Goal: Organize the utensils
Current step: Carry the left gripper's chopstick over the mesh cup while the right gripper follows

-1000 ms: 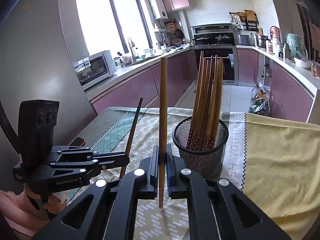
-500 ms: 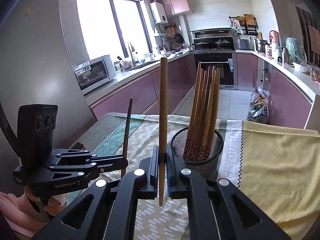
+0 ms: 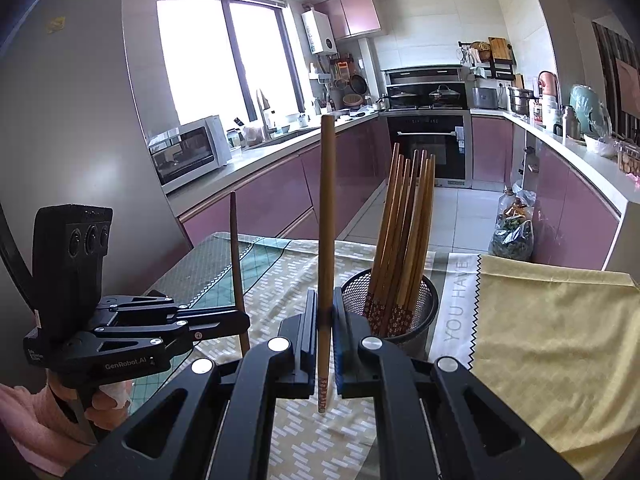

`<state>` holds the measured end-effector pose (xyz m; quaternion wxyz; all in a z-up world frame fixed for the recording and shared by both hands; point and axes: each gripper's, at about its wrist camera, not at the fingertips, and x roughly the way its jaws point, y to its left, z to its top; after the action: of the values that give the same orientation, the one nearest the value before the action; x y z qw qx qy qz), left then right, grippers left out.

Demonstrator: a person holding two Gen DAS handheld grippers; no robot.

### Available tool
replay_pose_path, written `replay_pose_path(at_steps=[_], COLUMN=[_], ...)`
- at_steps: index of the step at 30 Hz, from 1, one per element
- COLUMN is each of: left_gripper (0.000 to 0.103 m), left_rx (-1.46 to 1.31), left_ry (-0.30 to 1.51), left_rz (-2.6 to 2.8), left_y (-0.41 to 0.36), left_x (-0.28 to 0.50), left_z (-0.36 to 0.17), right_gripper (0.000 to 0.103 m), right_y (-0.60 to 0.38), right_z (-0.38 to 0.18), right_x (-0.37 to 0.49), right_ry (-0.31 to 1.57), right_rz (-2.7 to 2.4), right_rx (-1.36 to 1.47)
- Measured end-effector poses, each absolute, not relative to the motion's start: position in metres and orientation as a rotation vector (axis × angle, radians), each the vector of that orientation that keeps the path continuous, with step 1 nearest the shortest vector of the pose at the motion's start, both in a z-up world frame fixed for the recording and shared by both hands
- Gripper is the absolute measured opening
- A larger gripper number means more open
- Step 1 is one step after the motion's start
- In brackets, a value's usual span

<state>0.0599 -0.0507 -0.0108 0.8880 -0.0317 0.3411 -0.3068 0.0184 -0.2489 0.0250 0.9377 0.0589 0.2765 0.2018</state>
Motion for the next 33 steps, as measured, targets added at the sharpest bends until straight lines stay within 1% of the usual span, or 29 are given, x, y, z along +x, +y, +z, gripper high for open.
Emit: replay_pose_path(at_steps=[33], left_gripper=[0.007], left_rx=[-0.07], left_ry=[0.641], left_rz=[-0.645], left_y=[-0.05], left_x=[0.065], left_z=[0.022], right_gripper=[0.006], right_y=[-0.258], right_z=[0.041], right_x=[0.019], right_ry=[0.522], right_rz=[0.401], right_rx=[0.095])
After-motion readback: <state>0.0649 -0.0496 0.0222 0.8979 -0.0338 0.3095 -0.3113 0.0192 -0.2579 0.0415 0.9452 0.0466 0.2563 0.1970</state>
